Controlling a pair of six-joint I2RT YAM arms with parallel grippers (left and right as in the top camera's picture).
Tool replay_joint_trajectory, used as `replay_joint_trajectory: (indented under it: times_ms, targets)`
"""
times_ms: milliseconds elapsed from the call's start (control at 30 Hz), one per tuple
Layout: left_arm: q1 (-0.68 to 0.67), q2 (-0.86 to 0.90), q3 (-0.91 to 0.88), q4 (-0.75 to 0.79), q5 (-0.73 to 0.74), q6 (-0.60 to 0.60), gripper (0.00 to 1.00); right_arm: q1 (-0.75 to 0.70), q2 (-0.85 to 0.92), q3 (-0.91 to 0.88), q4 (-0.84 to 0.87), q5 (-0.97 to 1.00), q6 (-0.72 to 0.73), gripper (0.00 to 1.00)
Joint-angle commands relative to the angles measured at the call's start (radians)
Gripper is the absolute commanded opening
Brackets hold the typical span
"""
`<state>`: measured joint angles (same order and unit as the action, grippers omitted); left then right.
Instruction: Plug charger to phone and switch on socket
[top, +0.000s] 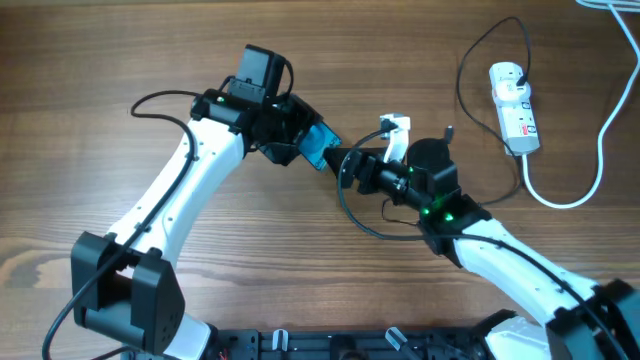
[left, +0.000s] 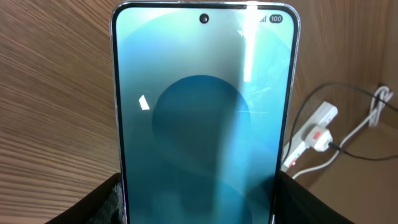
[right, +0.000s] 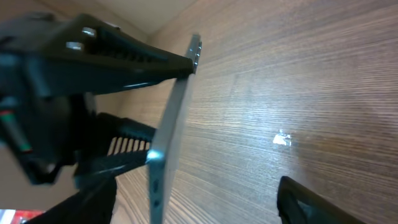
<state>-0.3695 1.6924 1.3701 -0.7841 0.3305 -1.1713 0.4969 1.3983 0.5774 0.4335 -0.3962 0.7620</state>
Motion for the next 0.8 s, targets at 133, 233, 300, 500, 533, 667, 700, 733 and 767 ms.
replay_joint_trajectory:
  times_ms: [133,233,300,500,533,667,700,733,767]
  targets:
    - [-0.051,0.004,0.023,0.027,0.024,-0.042,0.38,0.004,0.012,-0.005,0.053,0.003,0.027,0.72]
    - [-0.072,0.004,0.023,0.041,0.024,-0.043,0.38,0.004,0.012,-0.005,0.053,0.003,0.028,0.66]
    - [-0.085,0.004,0.023,0.050,0.024,-0.050,0.38,0.004,0.012,-0.005,0.053,0.003,0.027,0.61]
    - [-0.106,0.004,0.023,0.063,0.037,-0.049,0.38,0.004,0.012,-0.005,0.053,0.007,0.027,0.49]
    - [-0.106,0.004,0.023,0.063,0.048,-0.050,0.38,0.004,0.012,-0.005,0.053,0.008,0.027,0.46]
    - [-0.106,0.004,0.023,0.063,0.074,-0.049,0.38,0.004,0.012,-0.005,0.053,0.008,0.029,0.30]
    - [-0.106,0.004,0.023,0.062,0.074,-0.048,0.38,0.004,0.012,-0.005,0.053,0.008,0.032,0.29]
    - [-0.106,0.004,0.023,0.062,0.074,-0.049,0.38,0.004,0.012,-0.005,0.053,0.008,0.038,0.25]
    - [-0.106,0.004,0.023,0.062,0.074,-0.048,0.38,0.004,0.012,-0.005,0.053,0.008,0.048,0.22]
